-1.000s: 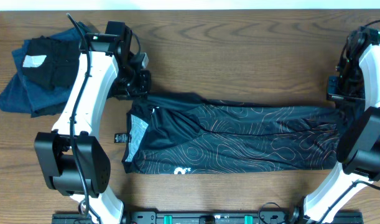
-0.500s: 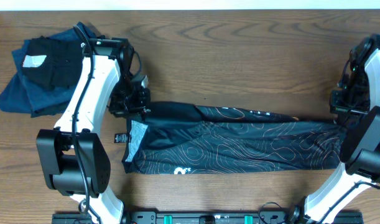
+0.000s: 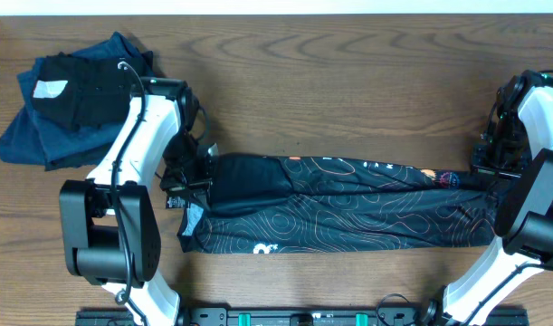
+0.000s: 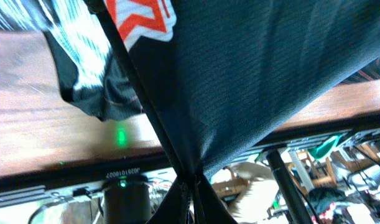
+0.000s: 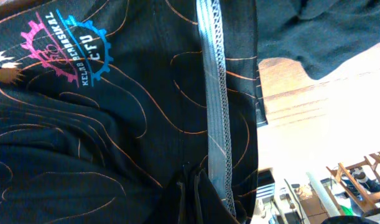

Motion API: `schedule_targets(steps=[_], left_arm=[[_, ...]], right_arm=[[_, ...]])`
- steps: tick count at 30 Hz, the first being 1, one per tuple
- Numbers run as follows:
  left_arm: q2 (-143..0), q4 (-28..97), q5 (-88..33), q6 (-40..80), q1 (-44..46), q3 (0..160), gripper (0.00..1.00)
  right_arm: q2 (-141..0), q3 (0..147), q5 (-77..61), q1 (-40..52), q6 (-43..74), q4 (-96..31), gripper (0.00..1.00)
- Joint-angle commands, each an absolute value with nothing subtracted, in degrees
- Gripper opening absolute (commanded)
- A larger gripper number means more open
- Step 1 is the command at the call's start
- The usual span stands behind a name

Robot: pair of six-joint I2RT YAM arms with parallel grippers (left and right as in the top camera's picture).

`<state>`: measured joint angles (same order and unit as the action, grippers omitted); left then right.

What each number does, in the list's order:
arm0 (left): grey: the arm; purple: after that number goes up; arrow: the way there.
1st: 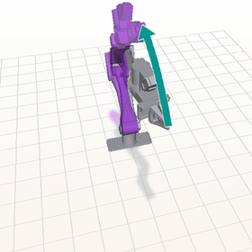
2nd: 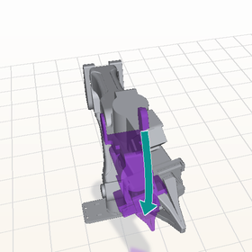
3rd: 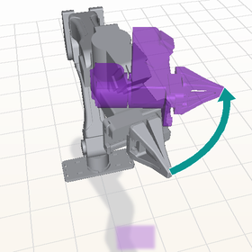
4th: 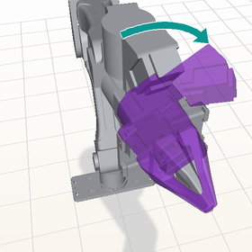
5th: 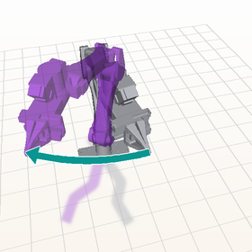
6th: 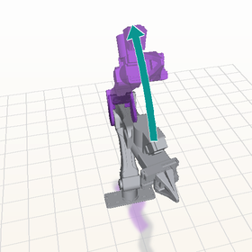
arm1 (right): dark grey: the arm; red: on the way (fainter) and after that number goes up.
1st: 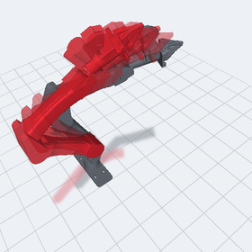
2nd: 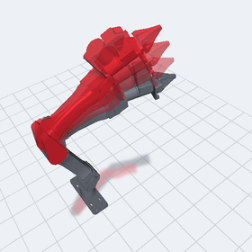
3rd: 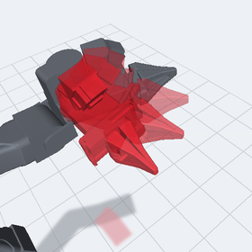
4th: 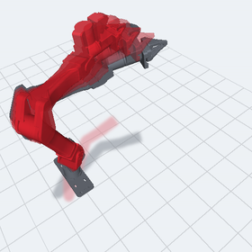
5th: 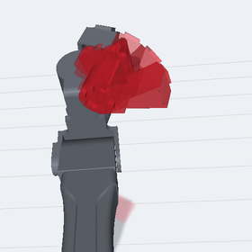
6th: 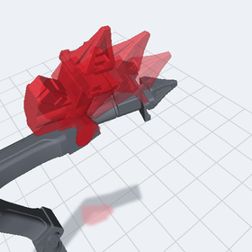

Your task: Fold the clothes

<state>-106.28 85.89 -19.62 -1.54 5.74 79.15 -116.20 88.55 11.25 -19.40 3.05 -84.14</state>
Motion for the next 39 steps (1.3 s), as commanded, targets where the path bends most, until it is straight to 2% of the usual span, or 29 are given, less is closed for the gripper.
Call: schedule_targets(steps=[1, 18, 29, 34, 37, 39], left_arm=[[-105.4, 86.8, -20.6, -2.2, 5.6, 77.5, 0.06], [-105.3, 87.3, -20.6, -2.1, 5.6, 76.9, 0.06], [-105.3, 81.0, -20.6, 0.4, 5.6, 76.9, 0.06], [-105.3, 76.4, -20.5, 3.9, 5.6, 76.9, 0.17], [-105.5, 73.6, -20.5, 5.1, 5.6, 76.8, 0.29], [-105.7, 71.7, -20.2, 5.3, 5.6, 76.8, 0.3]], right_arm=[[-115.0, 88.3, 13.6, -20.3, 4.5, -84.0, 0.03], [-115.0, 88.3, 13.5, -21.5, 5.1, -85.8, 0.08], [-115.0, 88.3, 13.0, -21.5, 5.6, -87.8, 0.15], [-115.0, 88.3, 11.7, -21.5, 5.6, -88.1, 0.18], [-115.0, 88.3, 11.7, -21.5, 5.6, -87.9, 0.18], [-115.0, 88.3, 11.2, -21.5, 5.5, -87.7, 0.18]])
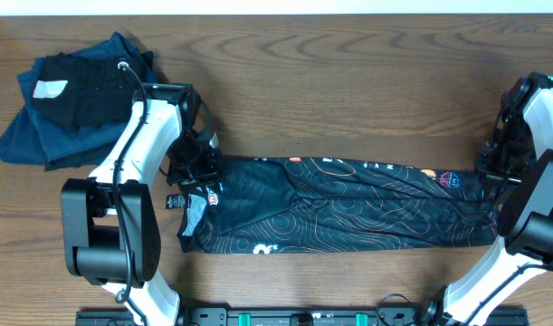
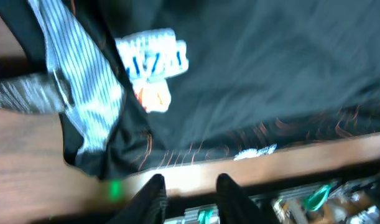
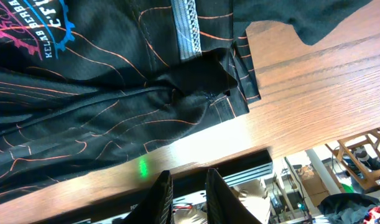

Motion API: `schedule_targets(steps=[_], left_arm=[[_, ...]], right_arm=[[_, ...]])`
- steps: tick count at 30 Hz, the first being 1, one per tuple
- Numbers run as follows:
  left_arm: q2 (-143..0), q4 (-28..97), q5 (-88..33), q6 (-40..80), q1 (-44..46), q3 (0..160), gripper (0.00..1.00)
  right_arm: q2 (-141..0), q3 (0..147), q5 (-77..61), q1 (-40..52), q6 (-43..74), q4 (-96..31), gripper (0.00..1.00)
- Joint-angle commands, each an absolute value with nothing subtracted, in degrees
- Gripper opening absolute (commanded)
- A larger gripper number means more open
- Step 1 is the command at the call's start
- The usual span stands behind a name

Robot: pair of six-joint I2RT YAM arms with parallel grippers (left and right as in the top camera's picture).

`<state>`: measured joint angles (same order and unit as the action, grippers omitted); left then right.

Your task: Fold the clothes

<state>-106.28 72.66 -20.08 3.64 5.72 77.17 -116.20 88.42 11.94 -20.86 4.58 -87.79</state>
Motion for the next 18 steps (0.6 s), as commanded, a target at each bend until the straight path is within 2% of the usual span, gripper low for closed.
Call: schedule_targets(steps=[1, 5, 14, 18], left_arm=[[-105.8, 71.0, -19.6, 6.5, 5.6, 76.8, 0.33], [-106.4, 69.3, -15.0, 11.8, 5.5, 76.8, 0.4], [-107.3, 64.3, -15.6, 11.7, 5.5, 72.2, 0.41], [-107.3, 60.4, -16.0, 11.7, 5.5, 68.7, 0.48]], right_arm=[[-115.0, 88.3, 10.9, -21.5, 5.5, -87.5, 0.18], [-115.0, 88.3, 10.9, -21.5, 5.5, -87.4, 0.19], [-115.0, 88.3, 10.9, -21.5, 5.5, -86.7, 0.19], [-115.0, 88.3, 10.9, -21.5, 5.5, -86.7, 0.19]])
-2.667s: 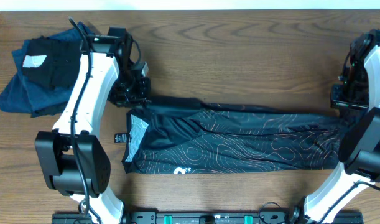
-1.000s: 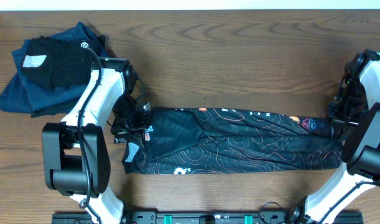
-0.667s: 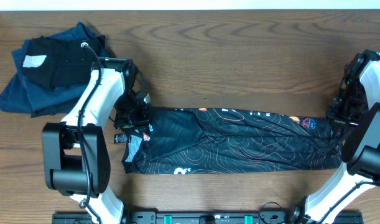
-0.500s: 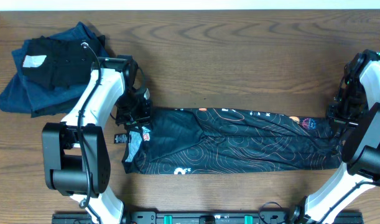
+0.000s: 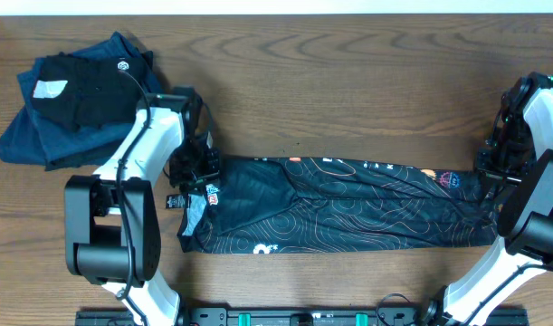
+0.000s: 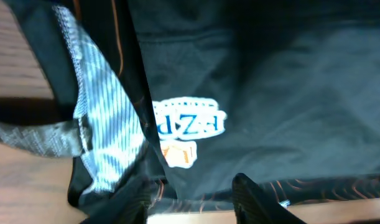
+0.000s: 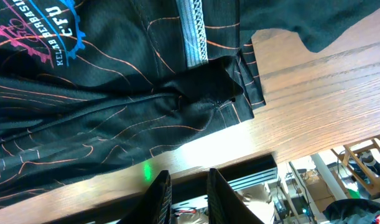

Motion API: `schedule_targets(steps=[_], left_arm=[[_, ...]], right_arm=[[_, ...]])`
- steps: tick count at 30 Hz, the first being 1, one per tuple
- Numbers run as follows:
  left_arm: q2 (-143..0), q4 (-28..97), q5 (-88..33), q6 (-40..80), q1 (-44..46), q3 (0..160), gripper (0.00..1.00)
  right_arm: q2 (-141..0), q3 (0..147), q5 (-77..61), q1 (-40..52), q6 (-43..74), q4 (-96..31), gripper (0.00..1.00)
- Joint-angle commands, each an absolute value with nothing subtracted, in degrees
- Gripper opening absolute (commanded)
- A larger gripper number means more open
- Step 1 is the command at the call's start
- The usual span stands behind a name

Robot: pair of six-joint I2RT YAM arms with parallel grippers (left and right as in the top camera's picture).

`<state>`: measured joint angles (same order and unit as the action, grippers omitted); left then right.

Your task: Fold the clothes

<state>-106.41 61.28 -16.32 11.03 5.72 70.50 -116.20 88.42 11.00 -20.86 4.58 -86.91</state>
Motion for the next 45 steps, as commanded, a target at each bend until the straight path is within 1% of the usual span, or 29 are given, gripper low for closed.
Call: schedule_targets(steps=[1, 8, 11, 16, 17, 18, 30, 42, 45], left_arm=[[-107.3, 59.7, -16.0, 11.7, 5.5, 68.1, 0.49], [-107.3, 55.1, -16.6, 11.7, 5.5, 64.6, 0.5], [-107.3, 52.5, -18.7, 11.7, 5.5, 63.0, 0.49], [-107.3, 49.8, -18.9, 11.7, 5.5, 61.1, 0.48], [-107.3, 49.6, -18.9, 11.7, 5.5, 61.0, 0.47], [-107.3, 49.4, -18.9, 11.7, 5.5, 61.0, 0.44], [-106.6, 53.4, -18.5, 11.7, 5.5, 64.1, 0.44], [-105.4, 53.2, -18.3, 11.7, 5.5, 65.4, 0.45], [-105.4, 54.1, -15.4, 11.8, 5.5, 65.4, 0.44]], right_arm=[[-115.0, 88.3, 10.9, -21.5, 5.5, -86.8, 0.19], [-115.0, 88.3, 10.9, -21.5, 5.5, -86.7, 0.19], [-115.0, 88.3, 10.9, -21.5, 5.5, -86.5, 0.19], [-115.0, 88.3, 10.9, -21.5, 5.5, -86.6, 0.19], [-115.0, 88.3, 10.8, -21.5, 5.5, -86.6, 0.18], [-115.0, 88.3, 10.6, -21.5, 5.5, -86.6, 0.19], [-115.0, 88.3, 10.5, -21.5, 5.5, -86.4, 0.18], [-115.0, 88.3, 10.5, -21.5, 5.5, -86.3, 0.19], [-115.0, 88.3, 10.5, -21.5, 5.5, -86.4, 0.19]])
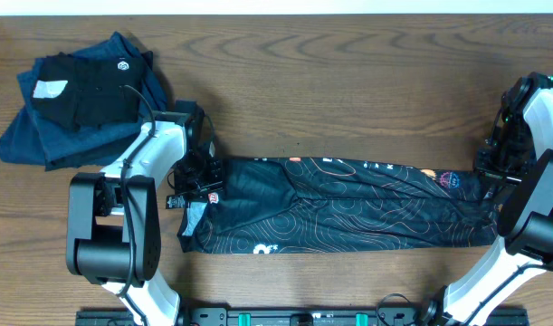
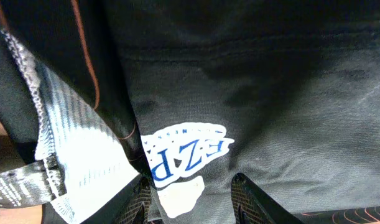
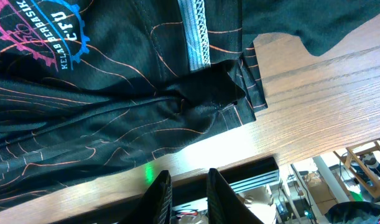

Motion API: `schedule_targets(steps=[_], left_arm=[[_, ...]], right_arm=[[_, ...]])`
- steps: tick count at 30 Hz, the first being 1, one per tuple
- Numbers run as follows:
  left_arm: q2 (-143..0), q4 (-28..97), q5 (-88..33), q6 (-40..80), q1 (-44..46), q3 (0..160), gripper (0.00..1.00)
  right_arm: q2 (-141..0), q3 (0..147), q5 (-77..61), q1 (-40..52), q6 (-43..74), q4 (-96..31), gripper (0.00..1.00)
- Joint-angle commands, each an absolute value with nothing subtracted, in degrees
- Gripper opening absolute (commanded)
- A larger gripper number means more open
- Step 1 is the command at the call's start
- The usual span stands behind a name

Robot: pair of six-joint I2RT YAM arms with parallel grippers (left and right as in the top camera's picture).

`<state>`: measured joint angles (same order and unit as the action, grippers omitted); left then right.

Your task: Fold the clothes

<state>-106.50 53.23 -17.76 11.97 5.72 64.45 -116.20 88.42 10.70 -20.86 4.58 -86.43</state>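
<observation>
A black garment (image 1: 348, 208) with thin orange contour lines lies as a long folded strip across the table. My left gripper (image 1: 202, 177) is at its left end. In the left wrist view it (image 2: 193, 199) is open and close over the cloth, with a white and blue label (image 2: 183, 149) between its fingers. My right gripper (image 1: 491, 172) hovers at the strip's right end. The right wrist view shows it (image 3: 186, 196) open and holding nothing, with the garment's hem corner (image 3: 227, 93) and a round coloured logo (image 3: 46, 37) beyond it.
A pile of dark blue and black clothes (image 1: 72, 100) sits at the back left. The wooden table (image 1: 348, 81) stretches behind the strip. A black rail (image 1: 303, 317) runs along the front edge, between the two arm bases.
My left gripper has come down closer to the cloth at the label, still open. The right gripper and the garment have barely changed.
Both grippers were first shut on the garment's ends, with the left end raised and bulging. Then both were open and the strip lay flat on the table. Since then the left gripper has drawn near the label, while the right has stayed at the right end.
</observation>
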Motion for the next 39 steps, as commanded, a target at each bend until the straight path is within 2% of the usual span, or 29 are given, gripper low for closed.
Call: schedule_targets(steps=[1, 11, 19, 24, 32, 39], left_arm=[[-105.4, 54.6, -14.5, 11.9, 5.5, 65.4, 0.44], [-105.0, 53.4, -13.1, 13.2, 5.5, 65.4, 0.45], [-103.3, 47.5, -24.0, 12.5, 5.9, 65.5, 0.45], [-103.3, 42.2, -29.4, 12.6, 9.2, 65.5, 0.44], [-103.3, 31.1, -29.1, 18.8, 17.6, 65.5, 0.42], [-103.3, 27.3, -18.3, 23.7, 23.5, 65.5, 0.43]], right_arm=[[-115.0, 88.3, 10.5, -21.5, 5.5, -86.4, 0.18], [-115.0, 88.3, 10.5, -21.5, 5.5, -86.3, 0.19], [-115.0, 88.3, 10.4, -21.5, 5.5, -86.3, 0.19], [-115.0, 88.3, 10.4, -21.5, 5.5, -86.1, 0.19], [-115.0, 88.3, 10.0, -21.5, 5.5, -86.1, 0.19], [-115.0, 88.3, 10.0, -21.5, 5.5, -85.8, 0.2]])
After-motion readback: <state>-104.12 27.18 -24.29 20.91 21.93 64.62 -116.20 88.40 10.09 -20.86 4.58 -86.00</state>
